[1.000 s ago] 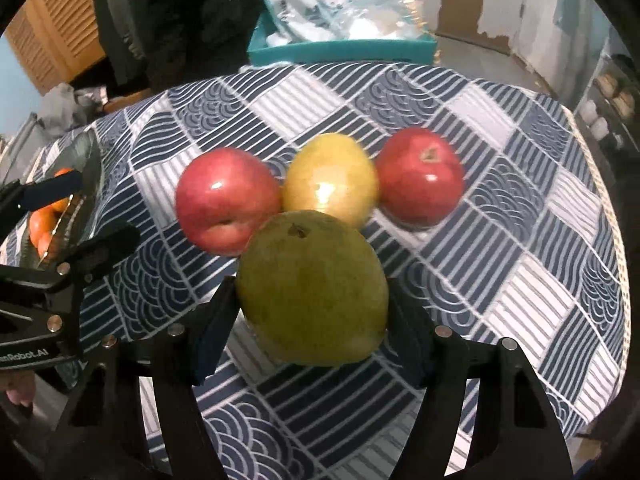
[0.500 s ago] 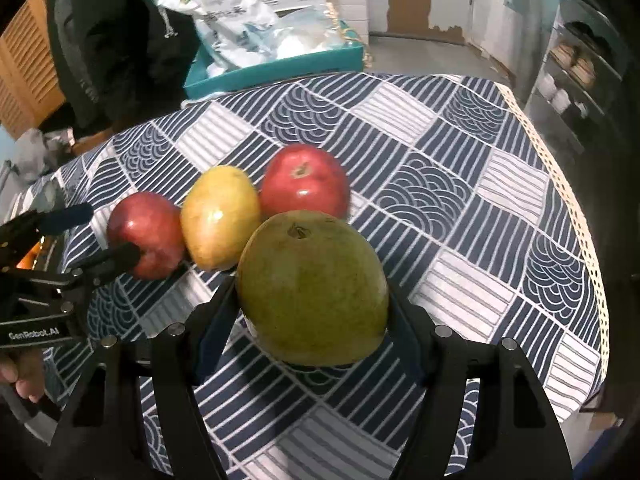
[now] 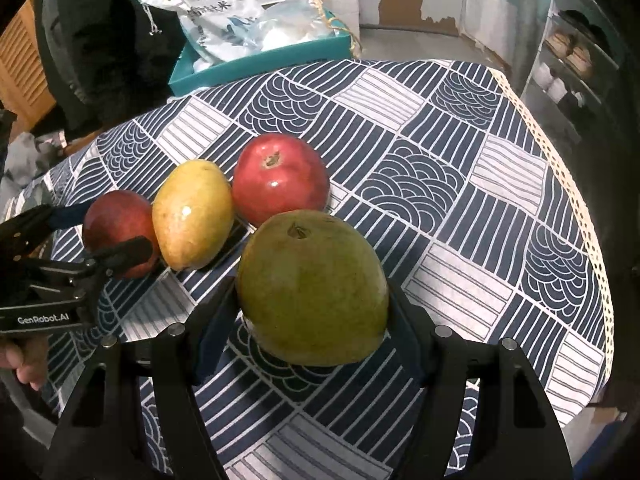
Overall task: Organize fruits
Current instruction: 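Grasp the large red apple with the left tool while the right tool grasps the green mango, then lift the red apple with the left tool while the right tool lifts the green mango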
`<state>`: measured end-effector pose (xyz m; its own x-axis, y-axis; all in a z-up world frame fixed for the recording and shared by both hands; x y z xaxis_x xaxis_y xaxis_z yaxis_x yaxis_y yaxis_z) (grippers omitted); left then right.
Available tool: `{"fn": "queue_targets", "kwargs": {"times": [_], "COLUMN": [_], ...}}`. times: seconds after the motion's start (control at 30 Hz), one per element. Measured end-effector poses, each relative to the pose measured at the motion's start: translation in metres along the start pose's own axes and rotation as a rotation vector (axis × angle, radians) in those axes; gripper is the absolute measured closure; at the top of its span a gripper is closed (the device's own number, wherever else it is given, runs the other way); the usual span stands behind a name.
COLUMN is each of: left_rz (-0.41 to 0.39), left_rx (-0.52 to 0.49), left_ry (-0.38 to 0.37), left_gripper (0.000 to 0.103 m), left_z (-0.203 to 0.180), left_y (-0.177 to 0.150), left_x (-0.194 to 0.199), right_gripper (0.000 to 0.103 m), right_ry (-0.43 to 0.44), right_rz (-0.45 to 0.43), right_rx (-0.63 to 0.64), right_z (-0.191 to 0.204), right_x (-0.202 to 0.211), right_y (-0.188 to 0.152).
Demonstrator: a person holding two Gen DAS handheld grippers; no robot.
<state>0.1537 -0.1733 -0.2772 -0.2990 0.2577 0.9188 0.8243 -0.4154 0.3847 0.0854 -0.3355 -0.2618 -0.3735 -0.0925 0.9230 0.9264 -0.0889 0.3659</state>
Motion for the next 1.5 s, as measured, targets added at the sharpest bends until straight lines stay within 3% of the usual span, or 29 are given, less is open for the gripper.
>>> {"fn": "queue_targets", "kwargs": {"times": [0.1, 0.67, 1.1, 1.5], "left_rz": [0.014, -0.017, -0.103, -0.181], "left_rx": [0.000, 0.036, 0.054, 0.104], "left_ry": [0.008, 0.043, 0.063, 0.099], "left_gripper": [0.027, 0.027, 0.027, 0.027], "left_z": [0.001, -0.002, -0.007, 0.007], "left_y": [-0.002, -0.021, -0.026, -0.033], "left_x": [-0.005, 0.009, 0.056, 0.110], "right_gripper": [0.032, 0.032, 0.032, 0.032], "right_ry": [0.002, -0.033, -0.083, -0.075], "right_rz": [0.001, -0.039, -0.127, -0.204], "right_rx": [0.000, 0.035, 0.106, 0.121], "right_z": [0.000, 0.010, 0.031, 0.048], "right_x": [-0.001, 0.012, 0.050, 0.095], "right_y": [0.000, 0.004, 0.008, 0.013]}}
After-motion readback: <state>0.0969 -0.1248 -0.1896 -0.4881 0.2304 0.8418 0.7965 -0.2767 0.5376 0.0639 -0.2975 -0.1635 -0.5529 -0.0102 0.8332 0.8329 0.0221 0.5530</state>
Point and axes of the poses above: each gripper's, at about its wrist camera, not at the fingertips, and x roughly against the way its jaws point, z to its left, y to its top, the point moved 1 cm from there along -x, roughly the way its jaws point, and after that the axes turned 7 degrees about z, right-handed, at the moved point
